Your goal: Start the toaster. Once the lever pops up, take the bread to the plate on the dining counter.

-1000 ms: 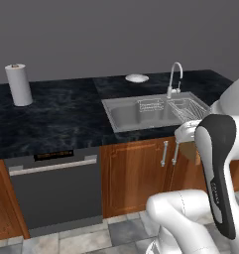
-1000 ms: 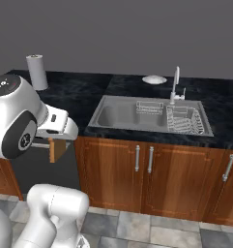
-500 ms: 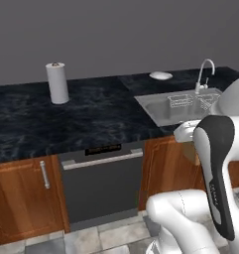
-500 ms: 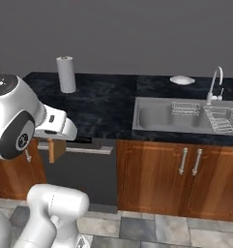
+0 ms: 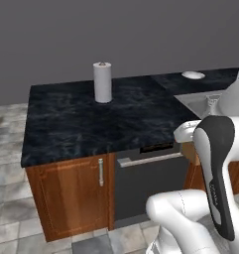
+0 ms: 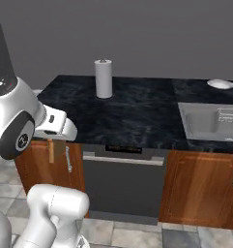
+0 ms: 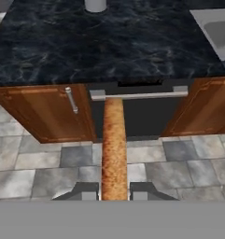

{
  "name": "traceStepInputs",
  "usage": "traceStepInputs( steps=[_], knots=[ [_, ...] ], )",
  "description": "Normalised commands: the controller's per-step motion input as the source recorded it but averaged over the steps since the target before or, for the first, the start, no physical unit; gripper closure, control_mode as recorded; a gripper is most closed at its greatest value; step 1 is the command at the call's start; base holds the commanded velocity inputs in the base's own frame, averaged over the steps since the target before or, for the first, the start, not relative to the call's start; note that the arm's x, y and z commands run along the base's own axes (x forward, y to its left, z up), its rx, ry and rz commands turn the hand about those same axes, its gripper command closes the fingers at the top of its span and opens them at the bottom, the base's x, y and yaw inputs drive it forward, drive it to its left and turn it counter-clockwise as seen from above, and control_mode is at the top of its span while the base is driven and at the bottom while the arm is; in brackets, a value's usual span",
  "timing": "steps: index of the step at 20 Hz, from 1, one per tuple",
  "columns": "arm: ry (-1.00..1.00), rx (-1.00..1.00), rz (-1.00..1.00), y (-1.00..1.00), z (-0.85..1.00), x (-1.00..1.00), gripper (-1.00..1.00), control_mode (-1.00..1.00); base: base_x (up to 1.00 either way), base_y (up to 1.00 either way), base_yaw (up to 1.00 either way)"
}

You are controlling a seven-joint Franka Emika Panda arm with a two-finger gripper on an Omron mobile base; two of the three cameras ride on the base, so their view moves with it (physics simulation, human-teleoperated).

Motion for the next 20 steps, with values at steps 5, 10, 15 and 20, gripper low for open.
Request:
traceStepInputs(
  steps=[5, 10, 15, 20],
  knots=[
    [0.00, 0.00, 0.00, 0.00, 0.00, 0.00, 1.00, 1.00, 0.39, 1.00, 0.00],
    [0.00, 0.00, 0.00, 0.00, 0.00, 0.00, 1.00, 1.00, 0.29, 1.00, 0.00],
    [0.00, 0.00, 0.00, 0.00, 0.00, 0.00, 1.00, 1.00, 0.10, 1.00, 0.00],
    [0.00, 0.00, 0.00, 0.00, 0.00, 0.00, 1.00, 1.00, 0.11, 1.00, 0.00]
  ],
)
